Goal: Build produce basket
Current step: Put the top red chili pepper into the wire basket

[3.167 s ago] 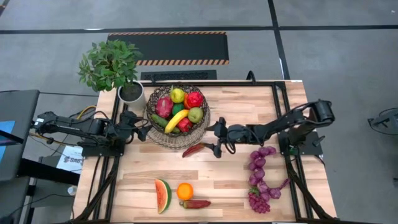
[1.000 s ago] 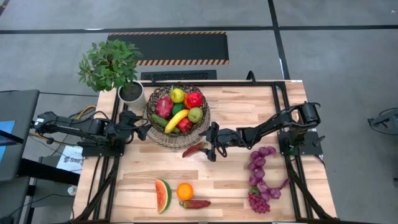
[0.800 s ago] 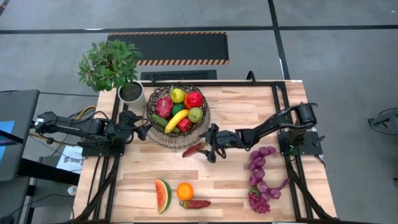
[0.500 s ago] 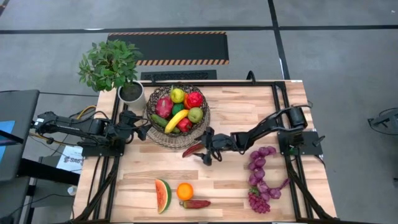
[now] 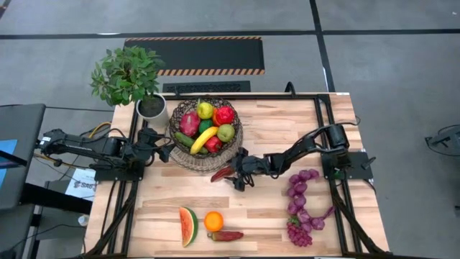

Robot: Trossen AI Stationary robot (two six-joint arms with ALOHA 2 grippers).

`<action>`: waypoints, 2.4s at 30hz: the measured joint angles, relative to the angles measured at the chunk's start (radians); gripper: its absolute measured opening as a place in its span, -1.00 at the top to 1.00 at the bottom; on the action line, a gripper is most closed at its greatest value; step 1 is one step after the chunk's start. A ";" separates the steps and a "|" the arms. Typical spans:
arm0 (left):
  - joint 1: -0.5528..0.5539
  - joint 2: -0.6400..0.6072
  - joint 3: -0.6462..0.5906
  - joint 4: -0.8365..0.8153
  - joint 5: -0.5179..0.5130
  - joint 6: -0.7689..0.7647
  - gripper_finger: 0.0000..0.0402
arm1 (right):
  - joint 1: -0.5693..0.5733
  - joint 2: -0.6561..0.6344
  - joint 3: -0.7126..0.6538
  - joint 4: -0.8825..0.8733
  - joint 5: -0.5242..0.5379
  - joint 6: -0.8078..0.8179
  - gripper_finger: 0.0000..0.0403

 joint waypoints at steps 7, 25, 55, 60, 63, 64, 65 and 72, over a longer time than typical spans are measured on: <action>0.000 0.000 0.000 0.000 0.000 -0.001 -0.83 | -0.002 0.002 0.003 -0.094 0.000 0.030 -0.44; 0.000 0.000 0.000 0.000 0.001 0.004 -0.83 | 0.022 -0.002 0.025 -0.126 -0.002 0.085 0.49; 0.000 0.000 0.000 0.000 -0.003 0.005 -0.83 | 0.131 0.001 0.324 -0.323 -0.079 0.026 0.43; 0.000 0.000 0.000 0.000 -0.003 0.005 -0.83 | 0.128 0.001 0.387 -0.381 -0.078 -0.020 0.43; 0.000 0.000 0.000 0.000 -0.003 0.005 -0.83 | 0.128 0.001 0.427 -0.434 -0.079 -0.046 0.43; 0.000 0.000 0.000 0.000 -0.003 0.005 -0.83 | 0.128 0.001 0.442 -0.451 -0.079 -0.055 0.43; 0.000 0.000 0.000 0.000 -0.003 0.005 -0.83 | 0.128 0.001 0.457 -0.465 -0.079 -0.067 0.43; 0.000 0.000 0.000 0.000 -0.003 0.005 -0.83 | 0.117 0.000 0.578 -0.601 -0.080 -0.151 0.43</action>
